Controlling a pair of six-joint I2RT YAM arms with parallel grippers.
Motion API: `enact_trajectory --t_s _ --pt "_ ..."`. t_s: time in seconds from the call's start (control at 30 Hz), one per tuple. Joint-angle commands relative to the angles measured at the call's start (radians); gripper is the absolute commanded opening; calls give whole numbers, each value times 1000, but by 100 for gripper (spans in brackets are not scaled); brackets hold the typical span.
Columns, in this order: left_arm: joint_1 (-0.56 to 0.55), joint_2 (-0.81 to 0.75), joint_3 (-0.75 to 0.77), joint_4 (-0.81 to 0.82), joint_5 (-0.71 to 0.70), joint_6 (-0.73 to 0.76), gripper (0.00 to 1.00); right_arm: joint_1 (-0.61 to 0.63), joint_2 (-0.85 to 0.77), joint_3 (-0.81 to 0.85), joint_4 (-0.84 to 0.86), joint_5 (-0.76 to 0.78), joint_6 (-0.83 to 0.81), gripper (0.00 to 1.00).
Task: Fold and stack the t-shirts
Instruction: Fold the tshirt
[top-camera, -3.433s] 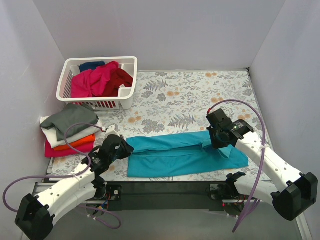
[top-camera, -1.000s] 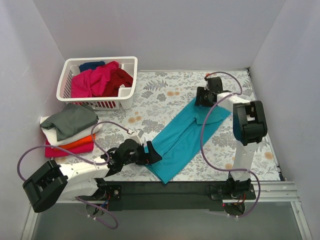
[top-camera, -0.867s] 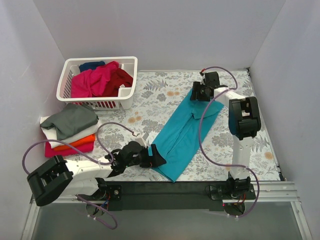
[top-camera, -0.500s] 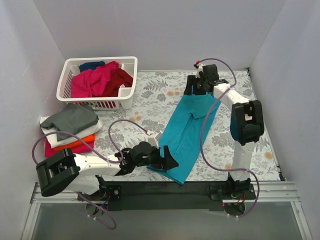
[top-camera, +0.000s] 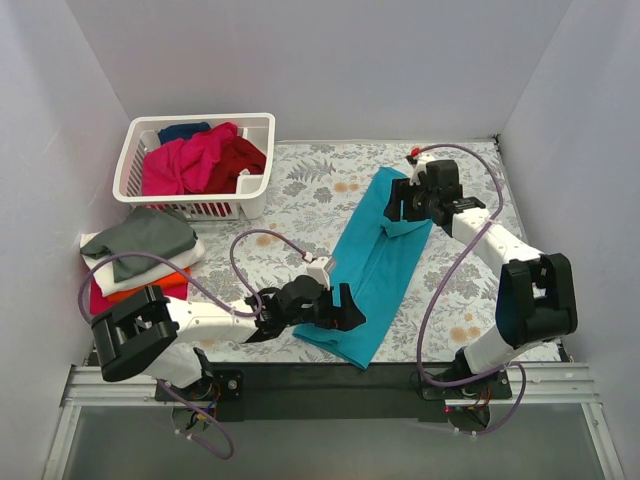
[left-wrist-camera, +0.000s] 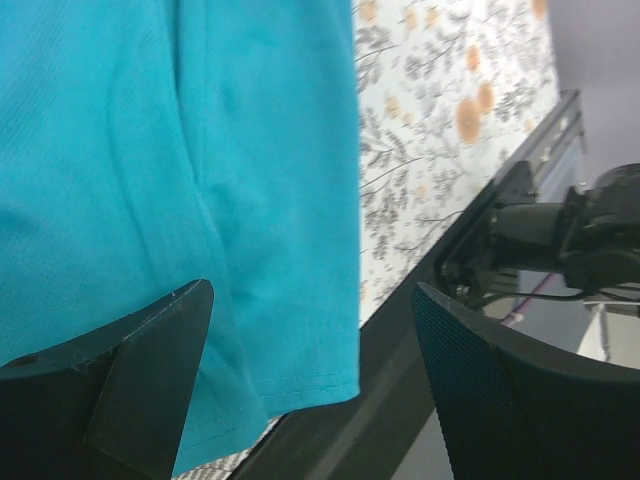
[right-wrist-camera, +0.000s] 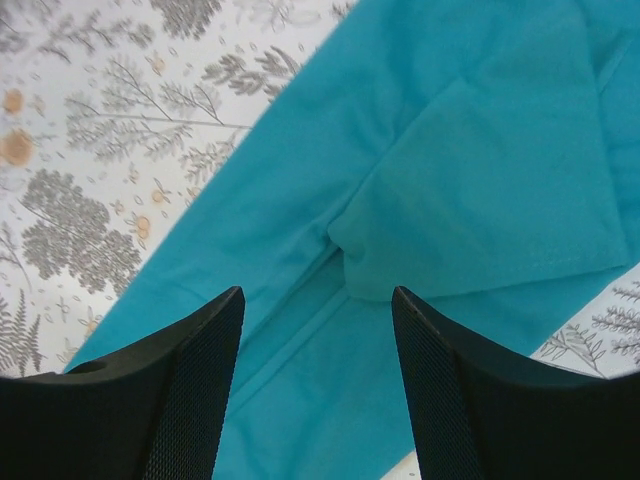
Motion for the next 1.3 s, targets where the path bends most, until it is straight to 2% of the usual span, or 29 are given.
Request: enact_trajectory --t_s 0.0,0.33,0.57,0.83,1.0,1.27 --pt "-19 13 21 -23 -37 12 75 0 17 -18 56 7 -6 56" --pt "-58 -15 -51 -4 -49 -35 74 0 170 -4 80 62 5 55" --pt "-108 52 -55 45 -29 -60 74 0 304 63 88 44 13 54" --pt "-159 127 -51 147 -20 -92 74 -2 437 192 85 -2 8 54" --pt "-165 226 -12 208 3 -89 74 0 522 287 80 -39 -12 54" --pt "-165 324 96 178 -26 -39 74 -2 652 465 47 -71 -44 54"
